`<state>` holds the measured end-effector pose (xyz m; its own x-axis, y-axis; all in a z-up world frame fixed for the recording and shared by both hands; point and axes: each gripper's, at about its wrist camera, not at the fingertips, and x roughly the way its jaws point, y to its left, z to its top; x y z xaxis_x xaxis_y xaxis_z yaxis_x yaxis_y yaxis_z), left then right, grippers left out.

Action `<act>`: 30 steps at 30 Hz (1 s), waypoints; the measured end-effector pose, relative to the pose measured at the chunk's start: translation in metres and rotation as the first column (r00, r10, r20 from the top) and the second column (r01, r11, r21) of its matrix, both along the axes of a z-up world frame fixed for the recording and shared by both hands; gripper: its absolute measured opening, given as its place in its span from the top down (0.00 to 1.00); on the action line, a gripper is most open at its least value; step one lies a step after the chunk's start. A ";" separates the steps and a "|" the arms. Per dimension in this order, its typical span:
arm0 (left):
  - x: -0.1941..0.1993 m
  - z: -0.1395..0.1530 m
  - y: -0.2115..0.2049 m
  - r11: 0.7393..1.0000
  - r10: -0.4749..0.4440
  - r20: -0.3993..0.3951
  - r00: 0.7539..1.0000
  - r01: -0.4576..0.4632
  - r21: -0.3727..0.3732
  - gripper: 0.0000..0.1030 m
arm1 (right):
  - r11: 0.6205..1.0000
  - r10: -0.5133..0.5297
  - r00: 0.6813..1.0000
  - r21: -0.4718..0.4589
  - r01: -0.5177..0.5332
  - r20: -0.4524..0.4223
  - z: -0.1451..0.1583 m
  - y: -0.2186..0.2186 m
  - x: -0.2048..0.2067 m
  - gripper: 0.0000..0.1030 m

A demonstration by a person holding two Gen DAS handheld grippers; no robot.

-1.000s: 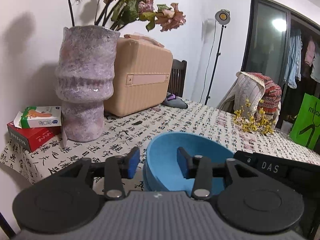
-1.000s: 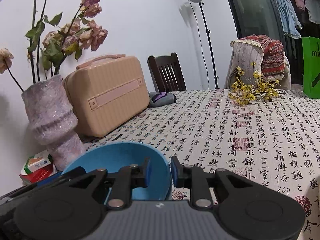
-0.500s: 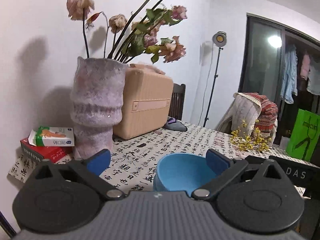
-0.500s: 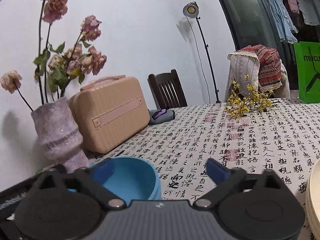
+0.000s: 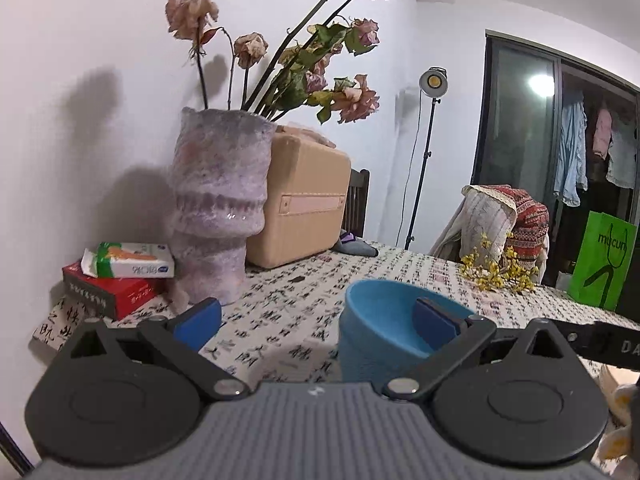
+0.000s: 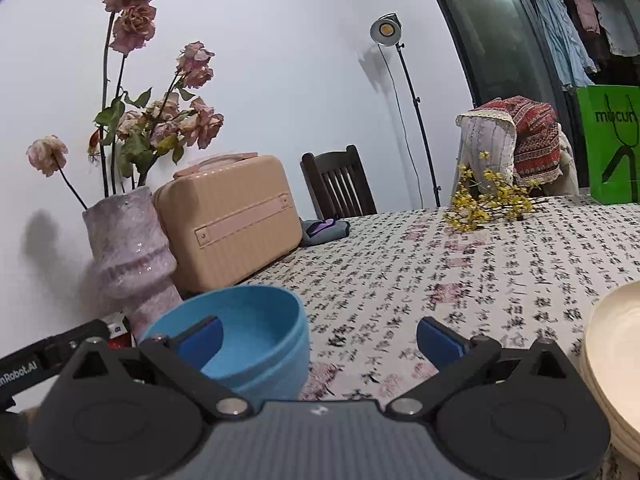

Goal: Organize plates and bowls
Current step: 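Open both grippers to release the light-blue bowls, then withdraw both grippers from the bowls toward the cream plate stack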

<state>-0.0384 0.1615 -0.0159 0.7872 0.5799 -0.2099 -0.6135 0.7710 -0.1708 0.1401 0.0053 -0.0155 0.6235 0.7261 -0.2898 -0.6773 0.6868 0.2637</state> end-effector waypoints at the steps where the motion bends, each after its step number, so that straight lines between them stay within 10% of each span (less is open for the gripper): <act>1: -0.003 -0.002 0.000 1.000 0.003 0.001 1.000 -0.003 0.002 0.00 | 1.000 0.000 1.000 0.002 0.000 0.003 -0.003 -0.004 -0.002 0.00; 30: -0.002 0.002 -0.037 0.983 -0.103 0.073 0.992 0.090 0.161 0.00 | 0.968 -0.240 0.969 -0.062 0.243 0.050 -0.036 -0.125 -0.002 0.00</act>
<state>-0.0404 0.1248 -0.0140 0.8518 0.5208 -0.0559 -0.5238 0.8472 -0.0886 0.1381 -0.1199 -0.0516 0.7906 0.5321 -0.3030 -0.4983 0.8467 0.1866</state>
